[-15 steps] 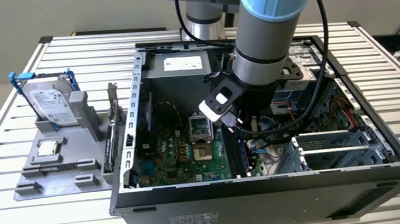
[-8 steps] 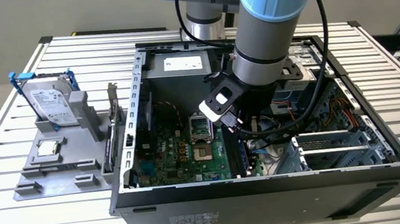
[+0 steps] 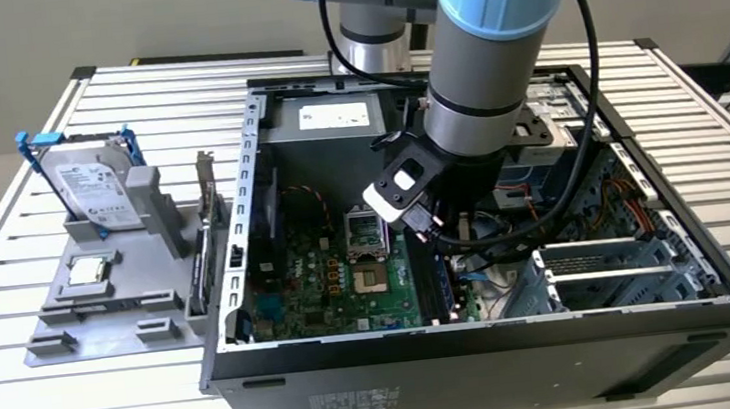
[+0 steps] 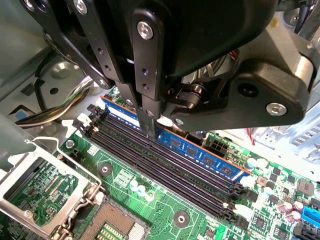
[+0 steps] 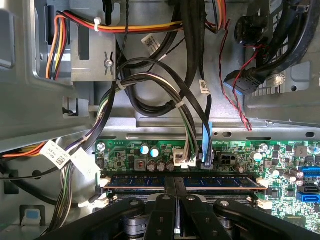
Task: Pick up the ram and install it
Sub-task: 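Press down the ram until it locks into place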
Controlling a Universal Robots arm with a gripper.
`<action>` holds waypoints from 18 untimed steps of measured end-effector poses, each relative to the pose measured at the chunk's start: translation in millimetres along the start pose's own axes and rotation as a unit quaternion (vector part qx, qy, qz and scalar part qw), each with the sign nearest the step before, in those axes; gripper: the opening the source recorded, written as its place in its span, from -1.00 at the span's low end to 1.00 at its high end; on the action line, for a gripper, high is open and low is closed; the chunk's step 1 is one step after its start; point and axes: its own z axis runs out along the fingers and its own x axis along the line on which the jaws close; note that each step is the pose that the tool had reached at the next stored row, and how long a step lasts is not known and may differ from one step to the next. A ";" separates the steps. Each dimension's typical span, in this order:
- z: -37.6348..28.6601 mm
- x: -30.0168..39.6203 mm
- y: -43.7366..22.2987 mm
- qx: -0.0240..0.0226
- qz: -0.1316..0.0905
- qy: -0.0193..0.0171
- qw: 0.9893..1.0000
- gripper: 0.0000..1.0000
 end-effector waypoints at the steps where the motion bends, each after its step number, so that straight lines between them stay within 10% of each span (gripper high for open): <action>1: 0.0 0.0 0.0 0.000 0.000 0.000 1.000 -1.00; 18: 0.0 0.1 0.0 0.000 0.000 0.000 1.000 -1.00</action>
